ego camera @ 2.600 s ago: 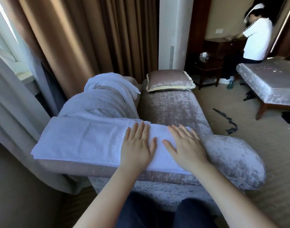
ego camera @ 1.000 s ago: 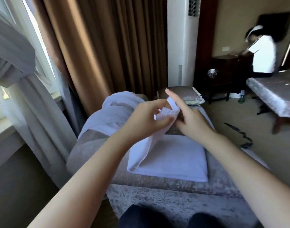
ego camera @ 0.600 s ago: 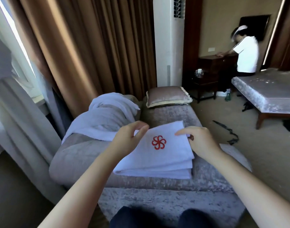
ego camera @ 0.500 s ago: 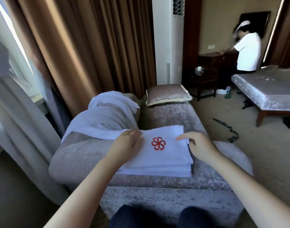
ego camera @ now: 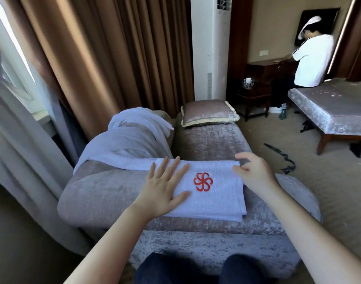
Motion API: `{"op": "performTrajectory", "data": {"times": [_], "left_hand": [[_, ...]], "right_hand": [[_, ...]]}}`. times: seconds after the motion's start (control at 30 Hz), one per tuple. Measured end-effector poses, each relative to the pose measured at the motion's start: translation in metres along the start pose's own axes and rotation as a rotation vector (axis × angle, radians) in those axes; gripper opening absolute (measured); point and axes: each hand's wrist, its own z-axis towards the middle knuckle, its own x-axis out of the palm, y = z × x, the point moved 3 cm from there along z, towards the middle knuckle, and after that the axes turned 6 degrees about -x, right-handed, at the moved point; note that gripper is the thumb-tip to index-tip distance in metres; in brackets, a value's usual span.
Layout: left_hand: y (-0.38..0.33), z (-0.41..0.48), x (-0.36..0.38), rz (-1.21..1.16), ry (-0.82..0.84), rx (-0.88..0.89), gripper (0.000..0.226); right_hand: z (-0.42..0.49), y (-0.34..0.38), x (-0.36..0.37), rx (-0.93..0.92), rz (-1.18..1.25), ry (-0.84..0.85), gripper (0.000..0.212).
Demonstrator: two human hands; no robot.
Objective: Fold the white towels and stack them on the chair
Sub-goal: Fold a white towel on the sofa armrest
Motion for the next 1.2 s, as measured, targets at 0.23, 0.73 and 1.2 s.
{"op": "performTrajectory", "data": {"times": [0.23,0.73,1.2], "left_hand": [[-0.034,-0.005,-0.017,-0.116,-0.246,0.212,0.039],[-0.072,-0.018,-0.017,-0.155,-0.312,0.399,0.012],[-0.071,-0.018,-0.012,-0.189,-0.322,0.372,0.010]], "right_hand": [[-0.010,-0.005,-0.009,0.140,0.324,0.142,0.029],[0.001,0.013,-0.010,0.120,0.481,0.328,0.025],[0.005,0.005,-0.021,0.099,0.558,0.318,0.017]]}}
